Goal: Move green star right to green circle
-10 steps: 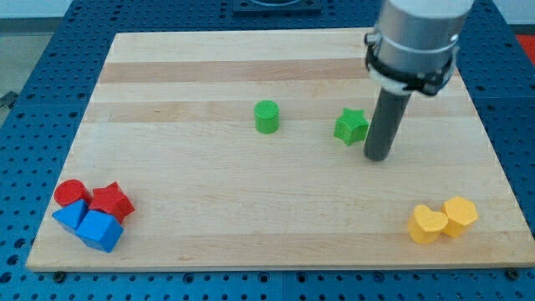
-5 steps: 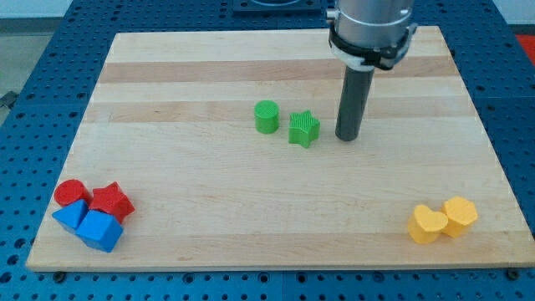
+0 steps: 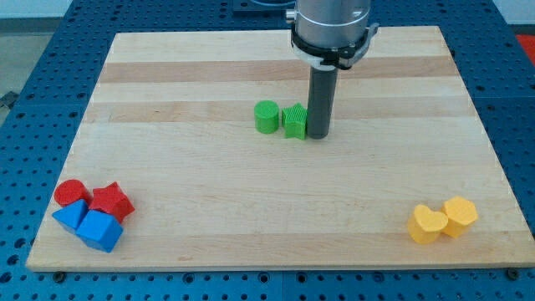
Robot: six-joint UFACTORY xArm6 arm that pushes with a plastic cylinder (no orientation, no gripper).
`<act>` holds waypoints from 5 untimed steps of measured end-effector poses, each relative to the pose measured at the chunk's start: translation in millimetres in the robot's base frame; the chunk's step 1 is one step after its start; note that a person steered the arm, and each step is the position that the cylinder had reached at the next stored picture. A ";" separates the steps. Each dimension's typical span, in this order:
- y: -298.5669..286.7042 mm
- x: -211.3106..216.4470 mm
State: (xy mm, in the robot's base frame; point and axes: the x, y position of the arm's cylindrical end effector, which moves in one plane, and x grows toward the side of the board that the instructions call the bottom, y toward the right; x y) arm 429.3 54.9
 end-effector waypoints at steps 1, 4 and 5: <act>-2.8 -7.2; -9.0 -4.2; 4.1 -25.5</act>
State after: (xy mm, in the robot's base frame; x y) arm 403.8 59.0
